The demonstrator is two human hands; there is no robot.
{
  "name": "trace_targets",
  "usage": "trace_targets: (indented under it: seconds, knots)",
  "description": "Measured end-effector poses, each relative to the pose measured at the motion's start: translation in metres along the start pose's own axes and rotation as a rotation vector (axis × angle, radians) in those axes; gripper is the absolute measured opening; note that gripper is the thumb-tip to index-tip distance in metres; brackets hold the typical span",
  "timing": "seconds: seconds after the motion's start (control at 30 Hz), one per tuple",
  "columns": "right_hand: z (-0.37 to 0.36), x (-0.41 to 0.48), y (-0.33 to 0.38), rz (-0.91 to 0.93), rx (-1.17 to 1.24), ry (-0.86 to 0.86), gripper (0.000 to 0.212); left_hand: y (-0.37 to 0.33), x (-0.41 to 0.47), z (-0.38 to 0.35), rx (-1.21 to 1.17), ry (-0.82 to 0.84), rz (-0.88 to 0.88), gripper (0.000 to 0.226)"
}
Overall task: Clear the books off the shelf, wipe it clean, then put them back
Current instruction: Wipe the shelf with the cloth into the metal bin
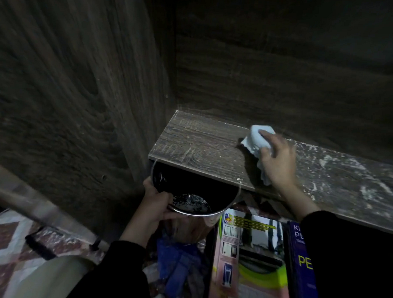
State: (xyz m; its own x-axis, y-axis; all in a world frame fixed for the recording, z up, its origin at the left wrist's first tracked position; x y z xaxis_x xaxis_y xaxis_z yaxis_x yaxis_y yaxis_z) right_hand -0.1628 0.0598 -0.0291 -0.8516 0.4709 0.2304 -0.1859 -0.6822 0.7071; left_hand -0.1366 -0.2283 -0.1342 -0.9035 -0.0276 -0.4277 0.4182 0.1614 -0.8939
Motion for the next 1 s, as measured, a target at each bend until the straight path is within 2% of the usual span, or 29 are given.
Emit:
trace_targets:
  seconds: [0.07, 0.1, 0.17, 0.37, 0.47, 0.5, 0.57, 0.63, 0.7, 0.77, 0.8, 0.9, 1.0]
  knots:
    - [-0.02, -0.009, -0.014, -0.13, -0.328, 0.05, 0.046, 0.0, -0.001, 0.0, 0.001, 0.0, -0.001, 0.052]
    - [-0.033, -0.016, -0.012, -0.14, -0.47, 0.096, 0.05, 0.0, -0.001, 0.0, 0.002, -0.002, -0.002, 0.052]
    - [-0.061, -0.033, 0.007, -0.051, -0.589, 0.169, 0.054, 0.0, -0.001, -0.001, -0.003, -0.006, -0.001, 0.052]
    - [-0.119, -0.08, 0.076, 0.275, -0.577, 0.341, 0.057, -0.001, -0.001, -0.006, -0.025, 0.007, -0.007, 0.053]
    - [-0.119, -0.072, 0.082, 0.36, -0.383, 0.429, 0.055, -0.001, -0.001, -0.007, -0.032, 0.009, 0.002, 0.054]
    - [-0.111, -0.065, 0.081, 0.364, -0.285, 0.413, 0.054, 0.0, 0.0, -0.007, -0.03, 0.009, 0.004, 0.054]
    - [-0.085, -0.041, 0.07, 0.308, -0.169, 0.262, 0.053, 0.001, 0.001, -0.007, -0.025, 0.008, 0.006, 0.054]
    - [-0.051, -0.016, 0.046, 0.169, -0.174, 0.053, 0.052, 0.003, 0.002, -0.007, -0.023, 0.009, 0.015, 0.055]
    - [-0.027, -0.005, 0.018, -0.007, -0.252, -0.076, 0.044, 0.004, 0.003, -0.007, -0.02, 0.01, 0.019, 0.055]
    - [-0.026, -0.012, 0.0, -0.172, -0.357, -0.061, 0.045, 0.003, 0.002, -0.007, -0.017, 0.014, 0.013, 0.055]
    - [-0.035, -0.021, -0.003, -0.196, -0.433, -0.017, 0.048, 0.003, 0.002, -0.008, -0.017, 0.018, 0.01, 0.055]
    - [-0.068, -0.046, 0.015, -0.074, -0.599, 0.099, 0.054, 0.003, 0.001, -0.011, -0.008, 0.022, 0.01, 0.055]
    - [-0.091, -0.055, 0.042, 0.055, -0.639, 0.18, 0.054, 0.005, -0.001, -0.014, -0.009, 0.02, 0.008, 0.055]
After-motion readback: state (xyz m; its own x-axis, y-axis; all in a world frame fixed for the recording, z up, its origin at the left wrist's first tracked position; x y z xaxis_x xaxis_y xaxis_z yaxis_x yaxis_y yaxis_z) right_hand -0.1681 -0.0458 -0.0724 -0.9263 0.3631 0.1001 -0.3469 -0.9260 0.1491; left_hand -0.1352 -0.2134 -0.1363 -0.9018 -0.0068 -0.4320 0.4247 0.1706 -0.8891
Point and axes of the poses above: each hand's wrist, its own x-axis towards the middle knuckle, its own z-axis out of the back of the hand, y = z × x, the point moved 8 cm from there along x, towards the middle knuckle, and after that the axes turned 7 degrees about -z, right-handed, at the moved point
